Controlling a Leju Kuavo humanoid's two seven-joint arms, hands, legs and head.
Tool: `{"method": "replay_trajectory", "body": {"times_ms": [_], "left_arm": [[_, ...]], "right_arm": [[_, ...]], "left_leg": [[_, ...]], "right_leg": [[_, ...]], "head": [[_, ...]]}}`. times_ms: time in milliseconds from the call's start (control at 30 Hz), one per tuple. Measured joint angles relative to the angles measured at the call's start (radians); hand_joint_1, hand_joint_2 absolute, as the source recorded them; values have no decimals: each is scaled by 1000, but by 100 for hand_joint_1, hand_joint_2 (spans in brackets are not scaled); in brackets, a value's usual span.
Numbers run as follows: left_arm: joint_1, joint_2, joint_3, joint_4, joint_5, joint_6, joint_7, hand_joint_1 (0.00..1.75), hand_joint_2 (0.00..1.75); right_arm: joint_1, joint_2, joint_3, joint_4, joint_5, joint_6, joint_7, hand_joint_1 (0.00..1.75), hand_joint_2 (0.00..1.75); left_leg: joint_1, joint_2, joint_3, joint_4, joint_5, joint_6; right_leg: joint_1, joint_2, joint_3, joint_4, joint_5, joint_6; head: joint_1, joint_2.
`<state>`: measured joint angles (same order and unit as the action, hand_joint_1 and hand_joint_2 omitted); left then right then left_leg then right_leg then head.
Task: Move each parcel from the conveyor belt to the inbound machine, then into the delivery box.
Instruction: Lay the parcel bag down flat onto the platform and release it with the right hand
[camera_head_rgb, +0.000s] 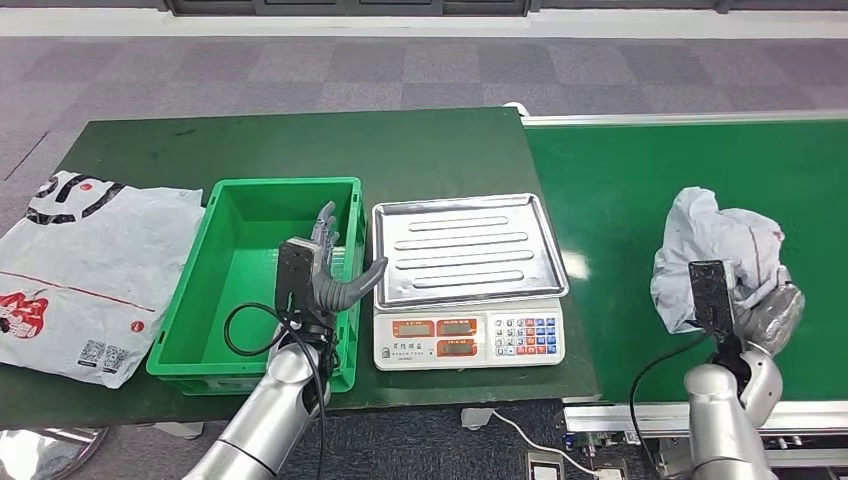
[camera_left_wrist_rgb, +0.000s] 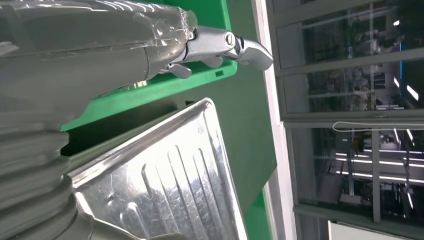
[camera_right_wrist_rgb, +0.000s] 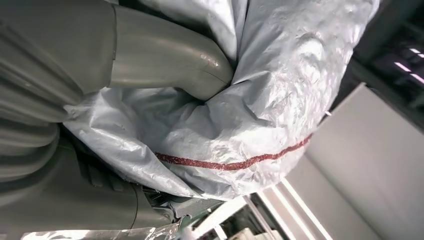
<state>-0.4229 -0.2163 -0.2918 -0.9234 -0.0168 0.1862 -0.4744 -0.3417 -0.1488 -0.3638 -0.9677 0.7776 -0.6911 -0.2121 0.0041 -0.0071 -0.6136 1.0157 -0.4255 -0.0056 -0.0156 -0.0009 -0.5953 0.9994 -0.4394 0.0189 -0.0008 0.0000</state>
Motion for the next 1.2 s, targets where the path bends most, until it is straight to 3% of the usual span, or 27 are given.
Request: {"method": "replay_trajectory", "body": {"times_ms": [133,267,333,533,767,867,967,1100,1200], "left_arm": [[-1,0,0,6,0,0,-1,0,175],[-3,-1,0,11,-1,2,-5,0,175],[-7,-2,0,15,-3,4,-7,0,175],[-14,-6,0,19,-15,13,-7,0,175],[-19,-22,-1,29,-17,18,-7,0,175],[-21,-27,-1,36,-17,18,-8,0,175],[-22,-29,-1,41,-17,18,-12,0,175],[-29,-33,-2,49,-17,16,-19,0,175],[-36,-35,-2,56,-17,15,-21,0,175]], "right_arm": [[18,0,29,-47,-6,-1,-9,175,175],[32,18,33,-108,-20,-2,-135,175,175],[45,43,31,-168,-16,-4,-189,175,175],[84,123,30,-315,22,-4,-244,175,175],[31,207,26,-351,186,-4,-312,175,175],[-10,227,34,-352,223,-4,-284,175,175],[-64,227,85,-325,237,-3,-192,175,175],[-174,206,269,-204,260,-2,-45,175,175],[-235,198,398,-127,280,-1,-2,175,175]], "left_leg": [[0,0,-1,0,0,0],[0,0,-2,0,0,0],[0,0,-2,0,0,0],[0,0,-3,0,0,-1],[0,1,-3,0,1,-1],[0,1,-4,0,2,-1],[0,1,-4,0,3,-2],[0,3,-5,0,4,-4],[0,3,-5,0,6,-5]], "right_leg": [[0,-1,-1,0,0,0],[0,-1,-2,1,0,0],[0,0,-3,1,0,0],[0,0,-3,1,0,-1],[0,0,-4,2,1,-1],[0,0,-4,2,1,-1],[0,1,-5,3,2,-1],[0,4,-8,3,4,-3],[1,3,-9,3,5,-4]], "head": [[0,0],[0,0],[0,0],[0,0],[0,0],[0,0],[0,0],[0,0],[0,0]]}}
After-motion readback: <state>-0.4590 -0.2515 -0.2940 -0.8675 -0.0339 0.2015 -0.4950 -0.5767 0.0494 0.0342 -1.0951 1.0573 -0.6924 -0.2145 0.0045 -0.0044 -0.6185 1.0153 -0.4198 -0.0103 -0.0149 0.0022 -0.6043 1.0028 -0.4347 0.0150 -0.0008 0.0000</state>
